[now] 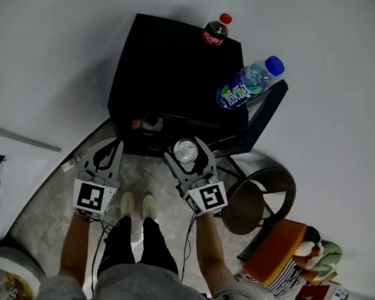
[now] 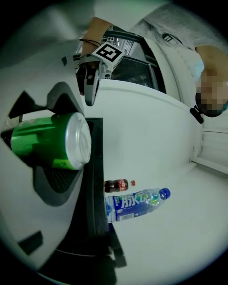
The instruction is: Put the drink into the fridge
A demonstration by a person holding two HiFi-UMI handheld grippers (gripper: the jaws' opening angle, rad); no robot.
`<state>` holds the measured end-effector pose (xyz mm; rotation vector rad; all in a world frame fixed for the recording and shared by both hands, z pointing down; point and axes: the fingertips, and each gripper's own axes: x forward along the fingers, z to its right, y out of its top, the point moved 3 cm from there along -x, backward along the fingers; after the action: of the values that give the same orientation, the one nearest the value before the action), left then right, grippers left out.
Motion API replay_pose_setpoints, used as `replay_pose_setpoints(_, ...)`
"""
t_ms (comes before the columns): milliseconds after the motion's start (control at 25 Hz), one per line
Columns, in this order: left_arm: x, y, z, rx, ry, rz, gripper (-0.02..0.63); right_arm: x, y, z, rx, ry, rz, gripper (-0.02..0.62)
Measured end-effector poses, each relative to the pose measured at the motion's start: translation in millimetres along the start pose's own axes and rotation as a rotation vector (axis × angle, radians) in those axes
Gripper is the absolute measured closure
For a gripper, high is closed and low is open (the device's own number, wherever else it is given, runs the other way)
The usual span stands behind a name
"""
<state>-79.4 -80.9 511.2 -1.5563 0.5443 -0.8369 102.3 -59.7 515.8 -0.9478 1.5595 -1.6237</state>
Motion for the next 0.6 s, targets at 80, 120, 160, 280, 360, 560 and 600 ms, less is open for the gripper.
replay_pose_setpoints(80,3,-13,-1,0.005,0.019,-0.002,0.601,6,-18,2,0.012,0.036,0.01,0.259)
replay_pose_setpoints(120,4,-20,-2,0.002,0.031,-0.003,0.601,10,-27,2,0.013,0.055,0.011,0.259)
replay_pose_setpoints(160,5,-27,-2,-0.003,0.044,-0.005,0.601,13,-36,2,0.009,0.072,0.009,0.259)
replay_pose_setpoints(280,6,-52,-2,-0.009,0.071,-0.013,0.601,24,-63,1,-0.004,0.119,0.003,0.259)
replay_pose_setpoints(360,8,-70,0,-0.001,0.076,-0.02,0.601,33,-80,1,-0.016,0.146,0.0,0.259)
replay_pose_setpoints(560,14,-115,1,-0.001,0.102,-0.03,0.601,56,-122,2,-0.03,0.205,0.001,0.259)
replay_pose_setpoints(600,16,-123,0,-0.006,0.112,-0.028,0.601,61,-130,3,-0.032,0.214,0.002,0.259)
